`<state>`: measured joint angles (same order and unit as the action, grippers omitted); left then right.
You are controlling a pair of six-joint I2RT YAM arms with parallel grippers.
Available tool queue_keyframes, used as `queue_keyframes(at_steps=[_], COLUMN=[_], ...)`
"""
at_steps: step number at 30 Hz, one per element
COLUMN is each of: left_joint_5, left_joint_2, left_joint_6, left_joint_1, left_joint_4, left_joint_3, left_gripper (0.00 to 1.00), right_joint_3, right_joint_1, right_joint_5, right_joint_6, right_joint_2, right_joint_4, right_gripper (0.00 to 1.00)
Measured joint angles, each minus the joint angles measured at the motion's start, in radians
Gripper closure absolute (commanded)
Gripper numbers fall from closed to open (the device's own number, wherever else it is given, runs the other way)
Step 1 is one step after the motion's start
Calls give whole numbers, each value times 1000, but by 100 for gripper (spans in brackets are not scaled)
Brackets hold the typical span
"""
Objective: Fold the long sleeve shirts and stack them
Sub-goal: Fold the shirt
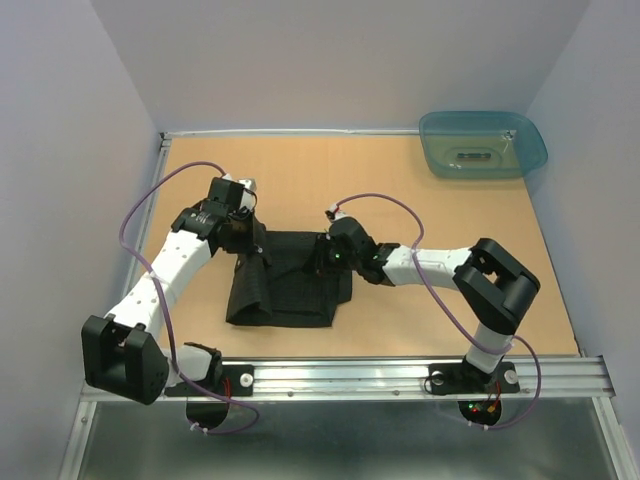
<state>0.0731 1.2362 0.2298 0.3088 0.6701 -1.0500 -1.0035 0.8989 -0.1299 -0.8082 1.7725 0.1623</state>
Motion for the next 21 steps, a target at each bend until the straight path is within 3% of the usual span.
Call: queue_keyframes(at_steps=[6,21], left_joint_5=[26,26], left_joint_2=[46,241], left_joint_6=[-14,-2], left_joint_1=[43,262], left_joint_4=[-3,-49], left_joint_3=[-20,-71], left_gripper=[100,100], right_joint_3=[82,115], right_joint_1=[-59,-68], right_joint_5=[23,63], right_joint_6=[-8,-56], right_joint_2=[-15,9], right_joint_4=[-39,-21], right_gripper=[74,76])
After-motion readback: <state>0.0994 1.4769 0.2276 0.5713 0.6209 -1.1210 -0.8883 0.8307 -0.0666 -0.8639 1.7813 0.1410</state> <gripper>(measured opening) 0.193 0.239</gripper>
